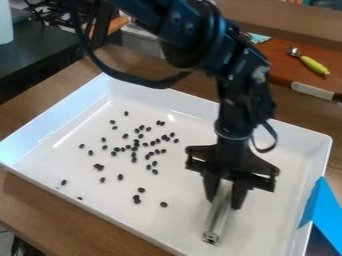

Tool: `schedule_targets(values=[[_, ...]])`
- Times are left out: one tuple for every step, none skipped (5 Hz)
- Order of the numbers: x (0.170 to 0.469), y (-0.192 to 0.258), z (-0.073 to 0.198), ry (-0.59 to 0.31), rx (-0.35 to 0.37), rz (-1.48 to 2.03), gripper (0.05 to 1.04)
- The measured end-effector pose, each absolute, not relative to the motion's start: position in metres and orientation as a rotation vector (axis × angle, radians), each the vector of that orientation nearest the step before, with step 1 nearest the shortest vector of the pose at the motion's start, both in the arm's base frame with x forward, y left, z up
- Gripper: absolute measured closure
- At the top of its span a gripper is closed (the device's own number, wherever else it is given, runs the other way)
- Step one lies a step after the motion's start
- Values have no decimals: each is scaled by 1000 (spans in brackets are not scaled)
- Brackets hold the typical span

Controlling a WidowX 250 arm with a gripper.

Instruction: Sweep into pile

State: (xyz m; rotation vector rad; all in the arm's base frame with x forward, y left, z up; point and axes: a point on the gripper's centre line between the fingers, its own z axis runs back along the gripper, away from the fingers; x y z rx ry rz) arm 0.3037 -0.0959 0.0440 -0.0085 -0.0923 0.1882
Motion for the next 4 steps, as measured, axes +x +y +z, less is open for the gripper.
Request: schedule_targets(values=[[298, -76, 45, -78, -15, 198, 701], [293, -58, 44, -63, -13, 201, 701], [287, -36, 44, -53, -10, 213, 701], [283, -19, 44, -75, -10, 221, 701]])
